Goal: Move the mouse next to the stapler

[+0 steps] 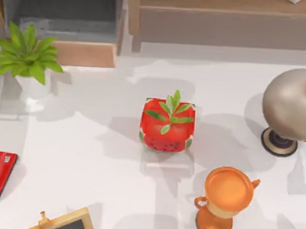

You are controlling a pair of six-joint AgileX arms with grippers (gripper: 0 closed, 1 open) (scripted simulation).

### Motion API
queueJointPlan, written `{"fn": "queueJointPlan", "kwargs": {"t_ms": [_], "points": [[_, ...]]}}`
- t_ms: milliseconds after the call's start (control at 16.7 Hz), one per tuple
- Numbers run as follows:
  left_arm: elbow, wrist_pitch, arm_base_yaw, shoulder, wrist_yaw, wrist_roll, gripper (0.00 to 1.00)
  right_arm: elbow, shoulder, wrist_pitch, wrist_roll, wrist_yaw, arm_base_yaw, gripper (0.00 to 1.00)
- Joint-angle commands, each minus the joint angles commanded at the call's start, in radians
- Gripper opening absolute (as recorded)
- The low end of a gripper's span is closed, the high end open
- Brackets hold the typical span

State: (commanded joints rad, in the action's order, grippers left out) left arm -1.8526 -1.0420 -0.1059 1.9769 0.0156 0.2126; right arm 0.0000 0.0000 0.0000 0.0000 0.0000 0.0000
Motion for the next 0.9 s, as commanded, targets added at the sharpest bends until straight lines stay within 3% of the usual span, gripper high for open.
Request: {"fn": "queueJointPlan", "kwargs": {"t_ms": [480,900], "points": [[0.496,0.136,0.269,-0.304,0.004,0.112,0.00,0.000,0.000,0.000,0.000,0.000,0.000,1.00],[0.846,0.241,0.452,-0.374,0.015,0.168,0.00,0.000,0.000,0.000,0.000,0.000,0.000,1.00]]}}
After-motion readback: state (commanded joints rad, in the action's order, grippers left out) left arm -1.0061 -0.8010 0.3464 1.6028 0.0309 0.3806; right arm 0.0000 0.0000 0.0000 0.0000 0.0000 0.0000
